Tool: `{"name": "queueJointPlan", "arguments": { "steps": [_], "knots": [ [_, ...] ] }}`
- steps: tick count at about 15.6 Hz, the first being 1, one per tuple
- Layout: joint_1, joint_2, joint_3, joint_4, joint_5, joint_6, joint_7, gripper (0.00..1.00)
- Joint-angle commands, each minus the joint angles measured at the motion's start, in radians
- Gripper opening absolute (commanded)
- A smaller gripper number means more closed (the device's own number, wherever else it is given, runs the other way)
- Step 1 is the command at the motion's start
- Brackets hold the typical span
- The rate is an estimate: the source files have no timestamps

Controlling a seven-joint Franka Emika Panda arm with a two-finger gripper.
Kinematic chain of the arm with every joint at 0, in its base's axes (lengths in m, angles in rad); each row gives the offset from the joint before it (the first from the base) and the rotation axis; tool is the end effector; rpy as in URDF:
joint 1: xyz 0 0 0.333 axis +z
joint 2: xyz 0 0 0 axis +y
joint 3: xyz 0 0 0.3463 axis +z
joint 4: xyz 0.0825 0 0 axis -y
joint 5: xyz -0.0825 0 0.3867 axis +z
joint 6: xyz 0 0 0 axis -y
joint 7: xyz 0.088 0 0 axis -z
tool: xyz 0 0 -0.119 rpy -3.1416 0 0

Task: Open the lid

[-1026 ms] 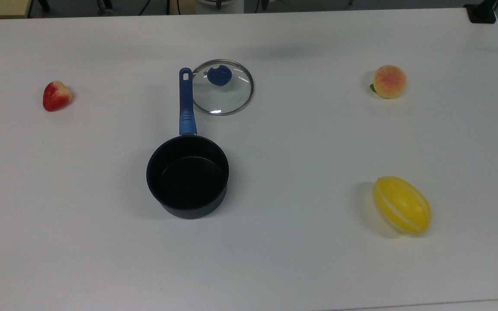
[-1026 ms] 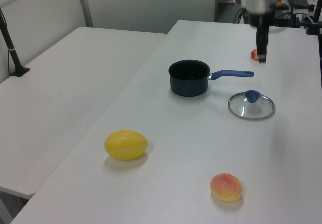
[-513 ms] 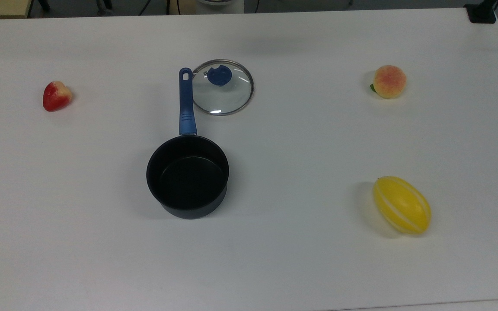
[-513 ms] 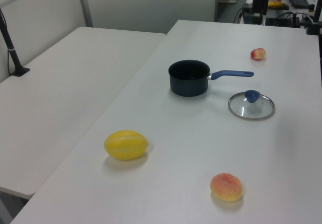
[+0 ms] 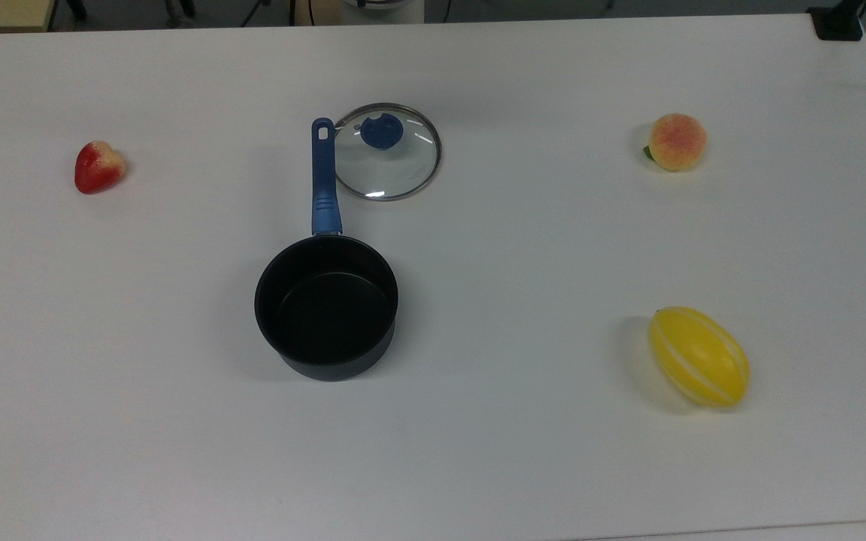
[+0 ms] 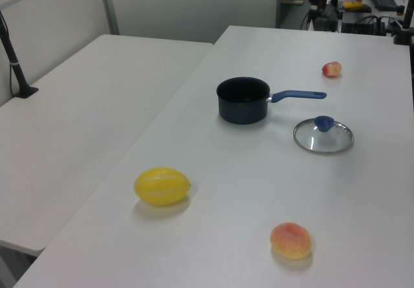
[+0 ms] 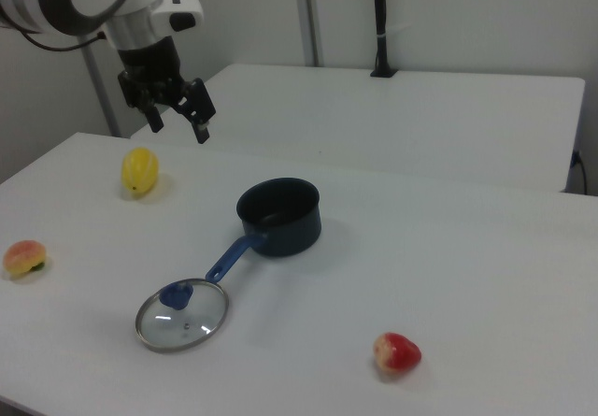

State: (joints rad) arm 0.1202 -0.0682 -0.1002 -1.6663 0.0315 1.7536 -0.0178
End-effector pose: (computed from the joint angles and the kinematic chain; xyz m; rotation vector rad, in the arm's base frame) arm 0.5529 0.0122 0.6520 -3.0935 -0.0529 -0.2404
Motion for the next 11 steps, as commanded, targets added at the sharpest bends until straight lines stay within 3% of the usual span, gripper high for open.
{"name": "queueJointPlan", "arguments": {
  "steps": [1, 5, 11],
  "knots": [
    [-0.01, 0.034, -0.009, 0.005, 0.065, 0.05, -0.056, 1.0],
    [-0.039, 0.061, 0.01, 0.028, 0.1, 0.043, -0.038, 1.0],
    [-0.04, 0.062, 0.017, 0.028, 0.093, 0.038, -0.025, 1.0]
  ]
}}
